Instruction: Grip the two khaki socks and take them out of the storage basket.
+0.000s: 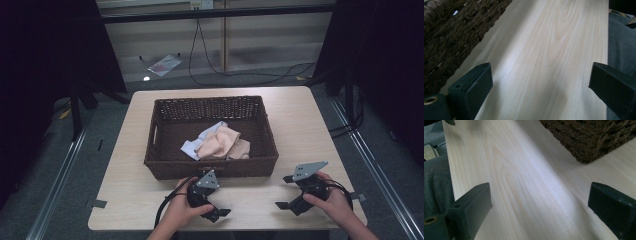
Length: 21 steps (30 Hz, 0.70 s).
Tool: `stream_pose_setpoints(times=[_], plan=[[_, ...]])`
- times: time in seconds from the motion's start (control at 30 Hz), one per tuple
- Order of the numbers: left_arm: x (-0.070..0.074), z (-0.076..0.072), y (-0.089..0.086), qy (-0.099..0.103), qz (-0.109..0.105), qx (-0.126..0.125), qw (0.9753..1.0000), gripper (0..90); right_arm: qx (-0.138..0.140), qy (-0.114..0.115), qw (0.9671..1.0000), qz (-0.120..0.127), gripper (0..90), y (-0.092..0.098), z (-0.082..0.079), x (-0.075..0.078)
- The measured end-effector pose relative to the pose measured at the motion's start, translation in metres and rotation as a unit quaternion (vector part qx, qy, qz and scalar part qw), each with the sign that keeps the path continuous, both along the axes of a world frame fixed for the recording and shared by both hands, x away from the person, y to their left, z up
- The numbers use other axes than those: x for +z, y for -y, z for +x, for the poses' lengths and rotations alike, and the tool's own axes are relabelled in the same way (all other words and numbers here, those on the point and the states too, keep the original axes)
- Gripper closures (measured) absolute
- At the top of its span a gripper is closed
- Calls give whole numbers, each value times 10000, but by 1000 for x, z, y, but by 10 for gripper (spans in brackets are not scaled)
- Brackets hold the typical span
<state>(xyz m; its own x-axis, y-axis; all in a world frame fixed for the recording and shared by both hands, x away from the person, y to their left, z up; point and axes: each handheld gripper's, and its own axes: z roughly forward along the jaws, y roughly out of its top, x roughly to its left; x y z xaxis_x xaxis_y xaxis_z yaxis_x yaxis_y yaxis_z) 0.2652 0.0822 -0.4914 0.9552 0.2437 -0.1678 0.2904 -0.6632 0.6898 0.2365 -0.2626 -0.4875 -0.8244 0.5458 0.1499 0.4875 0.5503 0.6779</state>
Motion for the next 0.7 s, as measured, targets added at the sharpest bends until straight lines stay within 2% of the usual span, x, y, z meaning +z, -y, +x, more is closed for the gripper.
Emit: stream_pose_setpoints(times=[0.07,0.1,0.3,0.4,0.57,0.6,0.67,0.7], plan=[[0,1,-1,-50,52,10,10000,53,16,17,10000,-6,47,0,0,0],[1,1,-1,-115,-4,81,9999,54,10,10,10000,-4,47,0,0,0],[4,4,-5,-97,58,90,9999,50,6,22,10000,3,47,0,-1,1],[7,6,-8,-157,115,127,9997,47,19,4,10000,5,47,0,0,0],[13,8,-11,-177,94,77,9998,44,28,8,10000,20,47,0,-1,0],[15,9,-12,-179,185,84,9996,43,25,2,10000,18,47,0,-1,1],[17,10,-14,-199,208,90,9995,44,13,9,10000,30,47,0,-1,1],[18,11,-15,-207,289,14,9994,44,6,8,10000,38,47,0,-1,1]])
